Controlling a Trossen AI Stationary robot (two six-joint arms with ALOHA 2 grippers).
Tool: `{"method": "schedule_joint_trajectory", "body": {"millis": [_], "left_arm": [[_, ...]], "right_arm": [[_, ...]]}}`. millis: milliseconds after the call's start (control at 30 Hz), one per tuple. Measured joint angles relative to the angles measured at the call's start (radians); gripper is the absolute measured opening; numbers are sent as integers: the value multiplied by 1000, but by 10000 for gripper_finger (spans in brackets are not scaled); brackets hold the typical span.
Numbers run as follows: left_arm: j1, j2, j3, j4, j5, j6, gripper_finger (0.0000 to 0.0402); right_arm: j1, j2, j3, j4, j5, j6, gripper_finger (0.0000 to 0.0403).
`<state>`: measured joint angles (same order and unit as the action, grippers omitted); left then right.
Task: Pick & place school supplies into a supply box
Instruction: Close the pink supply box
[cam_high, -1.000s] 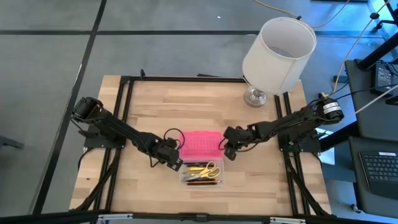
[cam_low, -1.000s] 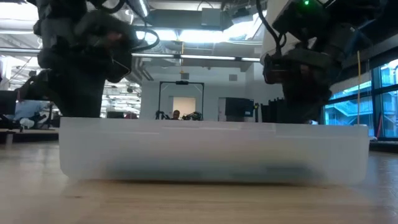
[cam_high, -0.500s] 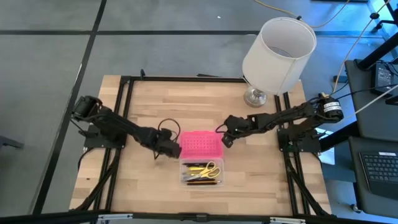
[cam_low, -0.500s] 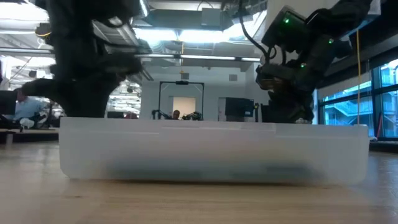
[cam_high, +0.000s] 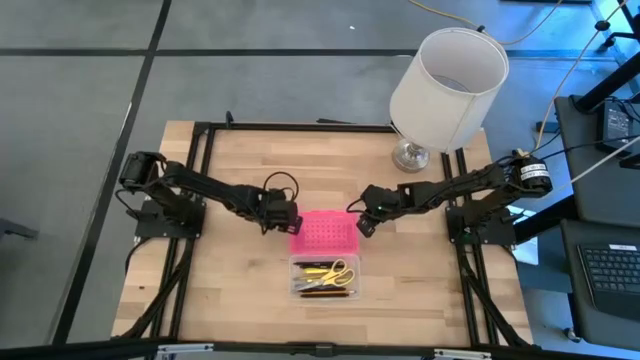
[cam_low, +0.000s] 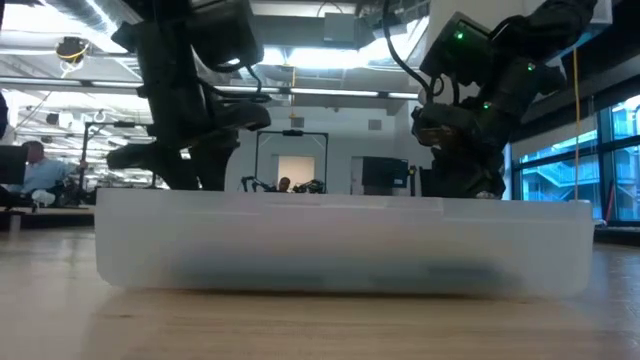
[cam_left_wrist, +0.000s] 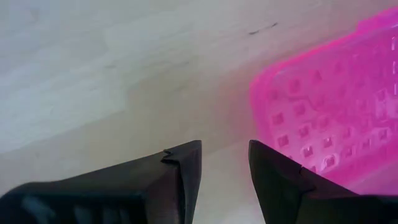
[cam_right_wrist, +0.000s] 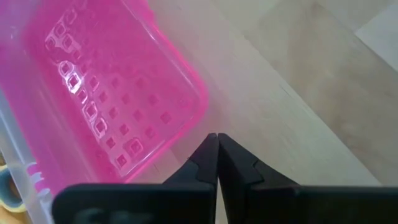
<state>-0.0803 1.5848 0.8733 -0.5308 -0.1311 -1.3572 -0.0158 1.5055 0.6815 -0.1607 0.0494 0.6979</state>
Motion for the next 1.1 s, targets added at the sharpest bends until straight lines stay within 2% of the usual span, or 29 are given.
{"method": "schedule_joint_trajectory", "body": {"millis": [333,567,733,900,1100], "left_arm": [[35,0,0,1,-88,60,125],[47,0,0,8,-16,-8,124],[57,1,0,8,-11,-9,115],[92,31,0,7,18,50,92],[111,52,0,26,22,78,34]], "right_arm": [[0,0,0,-2,-1,-1,14],[0,0,0,1,0,3,16],[0,4,0,7,-1,6,15],[0,56,-1,15,-18,23,5],[0,66,-2,20,-18,30,16]]}}
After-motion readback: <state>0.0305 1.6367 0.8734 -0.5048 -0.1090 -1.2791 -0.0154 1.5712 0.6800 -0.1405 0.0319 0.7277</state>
